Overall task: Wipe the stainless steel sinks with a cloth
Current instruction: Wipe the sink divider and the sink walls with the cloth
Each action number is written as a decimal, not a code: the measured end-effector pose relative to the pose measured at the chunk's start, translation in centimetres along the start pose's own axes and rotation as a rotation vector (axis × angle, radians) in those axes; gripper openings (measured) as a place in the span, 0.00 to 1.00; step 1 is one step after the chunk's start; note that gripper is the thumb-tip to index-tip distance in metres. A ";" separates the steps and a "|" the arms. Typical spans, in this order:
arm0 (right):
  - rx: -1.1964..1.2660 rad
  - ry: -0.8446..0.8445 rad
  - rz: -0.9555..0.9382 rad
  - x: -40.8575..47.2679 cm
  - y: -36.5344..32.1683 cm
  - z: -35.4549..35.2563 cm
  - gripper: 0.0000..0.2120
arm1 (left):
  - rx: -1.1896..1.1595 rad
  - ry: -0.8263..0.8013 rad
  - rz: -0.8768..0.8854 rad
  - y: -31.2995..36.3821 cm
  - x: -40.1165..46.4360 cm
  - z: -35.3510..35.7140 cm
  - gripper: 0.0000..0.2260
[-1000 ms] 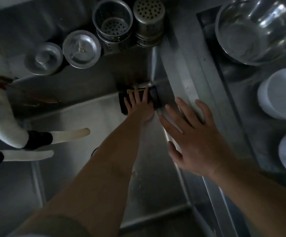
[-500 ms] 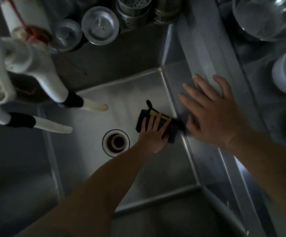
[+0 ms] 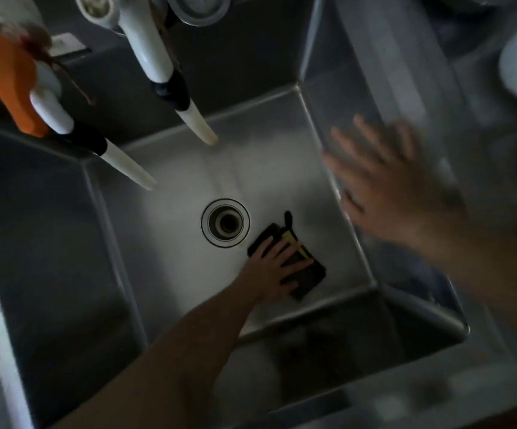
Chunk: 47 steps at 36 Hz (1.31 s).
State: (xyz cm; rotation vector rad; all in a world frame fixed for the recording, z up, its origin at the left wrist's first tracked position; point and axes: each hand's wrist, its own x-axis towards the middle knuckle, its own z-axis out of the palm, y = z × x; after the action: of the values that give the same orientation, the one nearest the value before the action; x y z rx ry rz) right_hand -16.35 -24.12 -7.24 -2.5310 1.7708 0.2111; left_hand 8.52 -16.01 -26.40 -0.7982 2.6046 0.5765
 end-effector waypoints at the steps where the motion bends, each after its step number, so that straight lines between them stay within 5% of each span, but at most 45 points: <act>1: 0.061 -0.024 0.009 -1.6 -2.0 0.4 0.31 | 0.019 0.022 -0.014 -0.9 0.9 -0.7 0.25; 8: 0.592 -0.285 0.315 -10.6 -13.5 4.6 0.34 | -0.031 0.084 -0.218 -4.6 6.2 -3.8 0.28; 15: 0.732 -0.516 0.688 -6.9 -11.2 8.0 0.33 | 0.019 0.038 0.016 -1.2 -0.5 1.2 0.27; 19: 0.403 -0.607 0.384 -6.2 -10.5 10.0 0.39 | -0.032 0.008 0.113 0.1 -3.4 1.2 0.27; 22: 0.176 -0.656 0.013 -5.9 -11.2 12.1 0.47 | -0.144 0.150 0.027 -1.5 -5.0 -0.9 0.21; 26: -0.040 -0.629 -0.391 -4.8 -11.9 15.4 0.44 | -0.225 0.249 -0.452 -5.6 -9.9 -1.7 0.22; 30: -0.116 -0.531 -0.597 -4.1 -10.8 17.6 0.41 | -0.332 0.176 -0.843 -8.2 -15.7 1.0 0.29; 34: -0.189 -0.470 -0.514 -3.7 -13.0 18.2 0.42 | -0.451 0.133 -0.990 -8.0 -18.5 3.6 0.34; 42: 0.204 -0.443 0.273 0.4 -24.8 17.4 0.43 | -0.578 -0.028 -1.182 -6.0 -19.8 7.4 0.39; 44: 0.204 -0.444 0.274 0.4 -25.0 17.6 0.40 | -0.605 -0.031 -1.182 -6.1 -19.4 7.3 0.39; 47: 0.163 -0.475 -0.028 -0.4 -21.1 17.8 0.37 | -0.626 -0.042 -1.186 -6.0 -19.2 7.1 0.38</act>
State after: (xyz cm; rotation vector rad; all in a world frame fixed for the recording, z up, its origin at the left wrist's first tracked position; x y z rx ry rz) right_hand 1.77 -14.41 -25.67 -2.1581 1.4987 0.5842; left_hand 28.44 -8.62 -25.62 -2.1789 1.4175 0.9414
